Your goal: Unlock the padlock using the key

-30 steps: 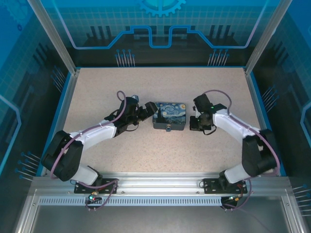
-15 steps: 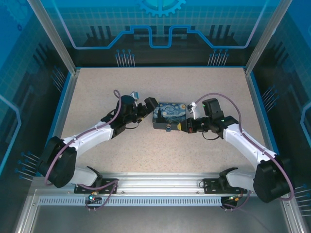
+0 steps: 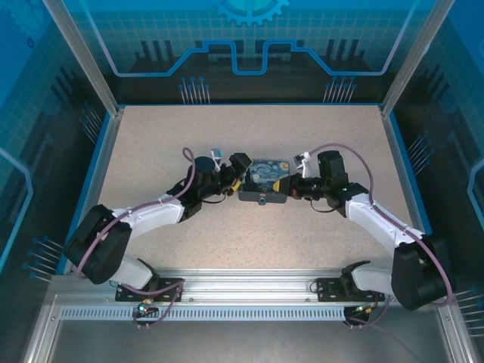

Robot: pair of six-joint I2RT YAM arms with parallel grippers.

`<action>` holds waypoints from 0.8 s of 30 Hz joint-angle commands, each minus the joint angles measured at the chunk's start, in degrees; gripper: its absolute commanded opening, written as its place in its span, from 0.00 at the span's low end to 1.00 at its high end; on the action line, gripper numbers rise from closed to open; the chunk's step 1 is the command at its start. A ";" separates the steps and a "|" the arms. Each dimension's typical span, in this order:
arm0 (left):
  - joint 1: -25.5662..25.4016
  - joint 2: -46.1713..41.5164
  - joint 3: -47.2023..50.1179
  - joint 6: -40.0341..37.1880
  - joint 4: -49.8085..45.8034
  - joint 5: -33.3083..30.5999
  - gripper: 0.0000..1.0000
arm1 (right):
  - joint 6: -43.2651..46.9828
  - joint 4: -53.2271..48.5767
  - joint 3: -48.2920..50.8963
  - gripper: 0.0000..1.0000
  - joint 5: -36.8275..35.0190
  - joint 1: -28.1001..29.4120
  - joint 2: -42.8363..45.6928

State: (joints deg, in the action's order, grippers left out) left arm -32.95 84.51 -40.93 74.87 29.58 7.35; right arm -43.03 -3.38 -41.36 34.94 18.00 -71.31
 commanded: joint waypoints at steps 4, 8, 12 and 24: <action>-1.76 4.10 0.39 11.47 12.85 -1.66 0.93 | -18.31 7.61 -0.20 0.00 -16.09 1.65 -0.16; -3.39 5.71 0.03 15.14 14.90 -4.66 0.91 | -25.66 9.05 -1.14 0.00 -25.23 3.99 -0.67; -5.01 7.13 -0.82 18.03 16.33 -7.38 0.89 | -30.68 9.84 -2.72 0.00 -32.03 6.85 -1.92; -7.02 10.50 -3.63 18.82 20.00 -9.36 0.69 | -36.49 12.67 -8.69 0.00 -31.49 9.73 -8.50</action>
State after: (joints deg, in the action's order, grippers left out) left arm -39.44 93.93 -43.05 93.06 45.28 -0.16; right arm -77.17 7.62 -48.73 3.81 26.76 -78.74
